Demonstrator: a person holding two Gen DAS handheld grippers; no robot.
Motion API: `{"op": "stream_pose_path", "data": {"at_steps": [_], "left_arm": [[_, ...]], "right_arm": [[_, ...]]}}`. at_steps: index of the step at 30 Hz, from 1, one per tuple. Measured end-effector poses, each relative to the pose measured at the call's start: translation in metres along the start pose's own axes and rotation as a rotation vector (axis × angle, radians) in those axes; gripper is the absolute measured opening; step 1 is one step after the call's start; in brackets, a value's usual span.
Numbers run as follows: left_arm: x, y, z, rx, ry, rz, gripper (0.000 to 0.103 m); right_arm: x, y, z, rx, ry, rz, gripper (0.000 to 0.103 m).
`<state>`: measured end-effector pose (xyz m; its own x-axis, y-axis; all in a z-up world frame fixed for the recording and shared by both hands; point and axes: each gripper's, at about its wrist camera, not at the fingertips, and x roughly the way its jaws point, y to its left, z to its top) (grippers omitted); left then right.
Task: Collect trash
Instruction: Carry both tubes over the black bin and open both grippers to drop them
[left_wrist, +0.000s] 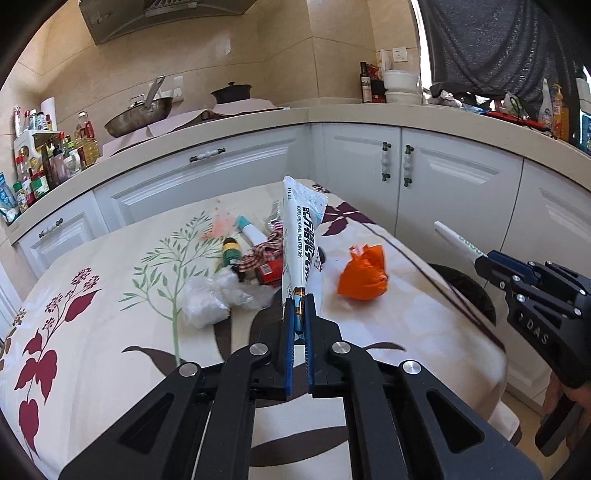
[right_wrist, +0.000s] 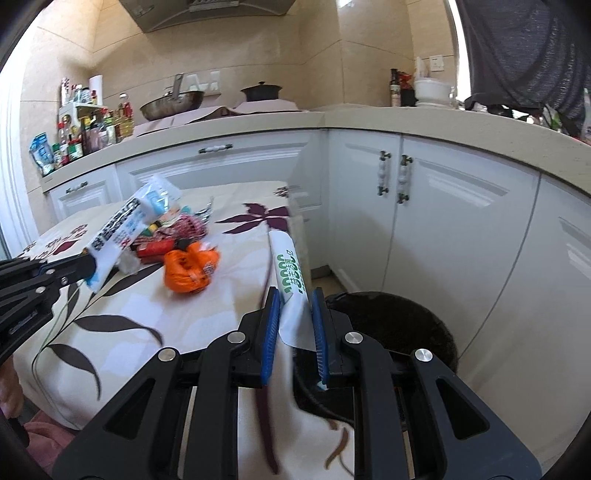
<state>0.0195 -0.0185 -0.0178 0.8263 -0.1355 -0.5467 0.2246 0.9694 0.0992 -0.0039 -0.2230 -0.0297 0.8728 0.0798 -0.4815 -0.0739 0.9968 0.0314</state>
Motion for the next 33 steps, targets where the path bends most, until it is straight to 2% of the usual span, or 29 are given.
{"op": "stream_pose_path", "data": {"at_steps": [11,16,33], "left_arm": [[0.004,-0.044,0.018,0.042,-0.026,-0.071,0.005],[0.015,-0.062,0.026,0.050,-0.007,-0.104,0.005],[0.049,-0.121,0.044,0.101,0.041,-0.153,0.005]], "right_arm": [[-0.003,-0.049,0.012,0.036,-0.036,-0.093,0.017],[-0.001,-0.071,0.015,0.055,-0.045,-0.124,0.017],[0.013,-0.115,0.016,0.110,-0.036,-0.156,0.017]]}}
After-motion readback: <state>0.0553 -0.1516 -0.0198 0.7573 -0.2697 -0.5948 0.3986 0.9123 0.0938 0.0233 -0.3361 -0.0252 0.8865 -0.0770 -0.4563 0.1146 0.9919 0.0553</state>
